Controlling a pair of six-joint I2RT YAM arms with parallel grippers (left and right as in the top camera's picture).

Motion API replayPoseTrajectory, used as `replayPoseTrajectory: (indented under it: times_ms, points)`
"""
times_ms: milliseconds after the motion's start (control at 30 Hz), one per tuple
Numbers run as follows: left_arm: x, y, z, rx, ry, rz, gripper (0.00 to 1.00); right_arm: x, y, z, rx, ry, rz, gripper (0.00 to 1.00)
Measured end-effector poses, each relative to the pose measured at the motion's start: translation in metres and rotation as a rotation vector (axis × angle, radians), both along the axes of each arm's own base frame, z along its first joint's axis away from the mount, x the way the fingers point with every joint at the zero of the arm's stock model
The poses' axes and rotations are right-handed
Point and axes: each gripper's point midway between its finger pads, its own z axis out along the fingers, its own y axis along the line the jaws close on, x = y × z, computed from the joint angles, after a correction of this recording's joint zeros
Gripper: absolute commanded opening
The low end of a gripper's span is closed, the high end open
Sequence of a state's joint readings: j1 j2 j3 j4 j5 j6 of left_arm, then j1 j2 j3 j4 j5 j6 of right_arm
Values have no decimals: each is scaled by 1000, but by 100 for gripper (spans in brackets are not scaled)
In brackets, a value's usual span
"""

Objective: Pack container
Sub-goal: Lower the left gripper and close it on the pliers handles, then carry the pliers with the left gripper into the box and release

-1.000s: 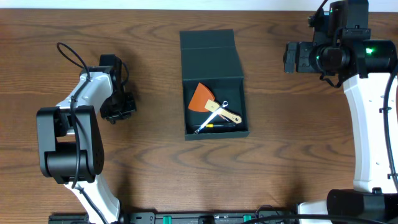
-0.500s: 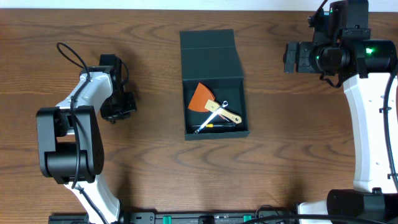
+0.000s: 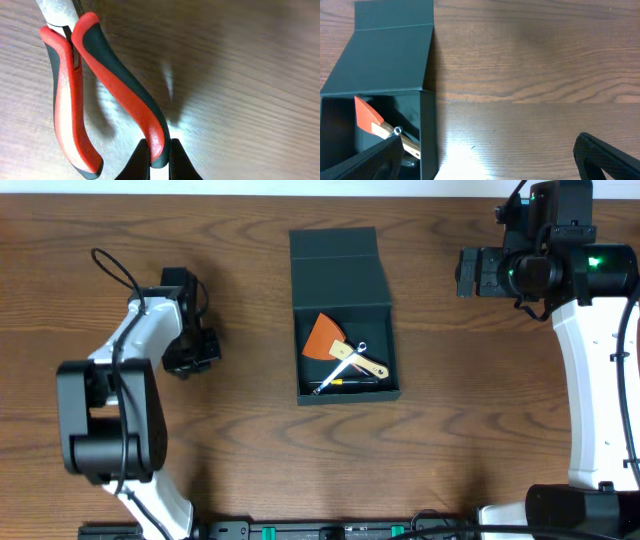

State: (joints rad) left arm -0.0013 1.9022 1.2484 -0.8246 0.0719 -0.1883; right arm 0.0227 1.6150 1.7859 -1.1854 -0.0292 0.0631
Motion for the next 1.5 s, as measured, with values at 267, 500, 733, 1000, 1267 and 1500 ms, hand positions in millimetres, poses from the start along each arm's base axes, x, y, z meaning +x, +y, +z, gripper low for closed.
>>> replayPoseTrajectory:
  times_ms: [267, 500, 733, 1000, 1267, 1500]
  points:
    - [12, -30, 72, -8, -222, -102, 6, 0, 0, 0, 0, 0, 0, 99]
    - [5, -76, 100, -10, -305, -364, 6, 0, 0, 0, 0, 0, 0, 99]
    - [-16, -144, 113, -2, -353, -716, 6, 0, 0, 0, 0, 2, 0, 99]
    - [-53, -207, 113, 30, -375, -1185, 6, -1, 0, -1, 0, 4, 0, 99]
    - [-67, -231, 115, 88, -412, -1586, 6, -3, 0, -2, 0, 13, 0, 99]
    - [-47, -249, 125, 146, -541, -1726, 6, -5, 0, -3, -1, 22, 0, 99]
